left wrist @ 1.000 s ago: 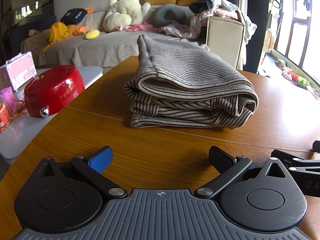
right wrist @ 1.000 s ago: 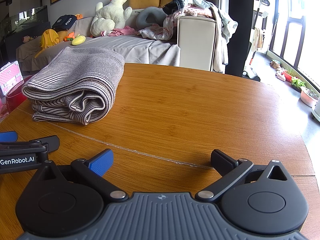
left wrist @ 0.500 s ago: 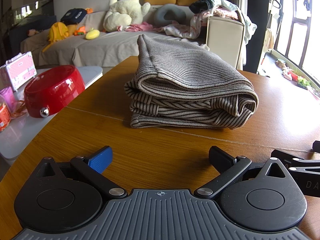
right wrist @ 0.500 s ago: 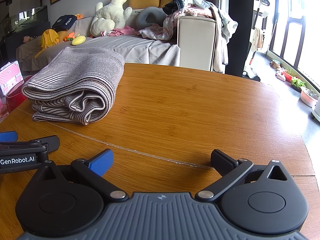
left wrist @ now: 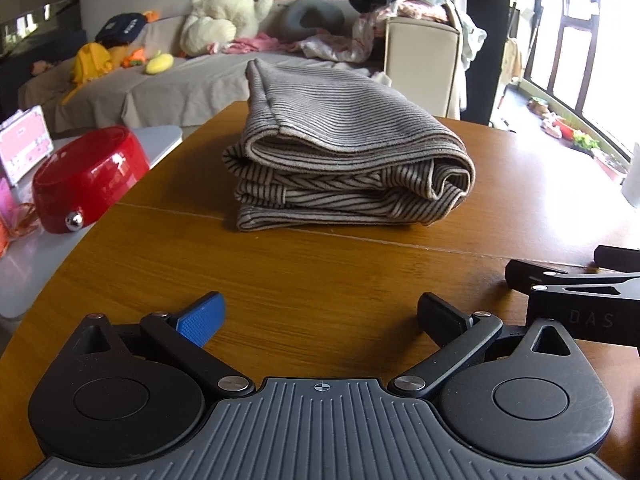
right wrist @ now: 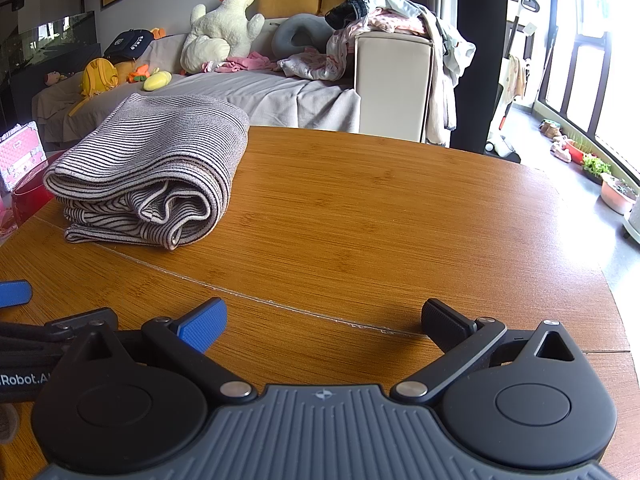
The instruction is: Fold clothes
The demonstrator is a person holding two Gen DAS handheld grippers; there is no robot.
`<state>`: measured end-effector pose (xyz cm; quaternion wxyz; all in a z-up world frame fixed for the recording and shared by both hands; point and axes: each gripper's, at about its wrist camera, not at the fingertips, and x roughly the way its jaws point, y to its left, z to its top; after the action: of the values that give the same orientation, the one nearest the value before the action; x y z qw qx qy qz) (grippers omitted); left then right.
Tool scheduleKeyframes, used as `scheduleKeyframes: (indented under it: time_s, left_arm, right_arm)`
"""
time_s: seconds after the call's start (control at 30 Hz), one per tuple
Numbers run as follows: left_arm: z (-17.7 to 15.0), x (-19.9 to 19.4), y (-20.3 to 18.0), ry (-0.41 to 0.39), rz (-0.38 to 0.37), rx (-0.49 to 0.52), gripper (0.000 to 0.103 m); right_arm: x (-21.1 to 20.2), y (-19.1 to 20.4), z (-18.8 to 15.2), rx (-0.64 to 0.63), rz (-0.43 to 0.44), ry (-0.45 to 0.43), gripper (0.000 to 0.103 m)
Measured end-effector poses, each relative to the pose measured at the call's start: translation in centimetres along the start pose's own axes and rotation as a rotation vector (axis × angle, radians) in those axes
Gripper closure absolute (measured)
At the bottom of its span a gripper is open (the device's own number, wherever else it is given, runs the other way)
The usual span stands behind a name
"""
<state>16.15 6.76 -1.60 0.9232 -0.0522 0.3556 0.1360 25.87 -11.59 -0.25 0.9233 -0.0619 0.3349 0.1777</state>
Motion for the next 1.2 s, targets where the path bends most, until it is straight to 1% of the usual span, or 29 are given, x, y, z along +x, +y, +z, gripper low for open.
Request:
scheduleKeyframes:
  time_s: [0.3,1.0,1.2]
  left_arm:
    - [-0.1,0.07,0.32,-0.002,0.03,-0.029,0.0]
    - [-0.15,0.01,0.55,-0.005,0.049,-0.044,0.0]
    - [-0.21,-0.22,0.98,-0.017,0.044,-0.073,0.0]
  right_arm:
    - [-0.01,0.02,0.0,0.0,-0.002,0.0,0.0]
    - [-0.17,0.23,-0.03,-0.005,0.004,0.0,0.0]
    - [-0.15,0.23,-0.08,-0.003,0.003,0.0,0.0]
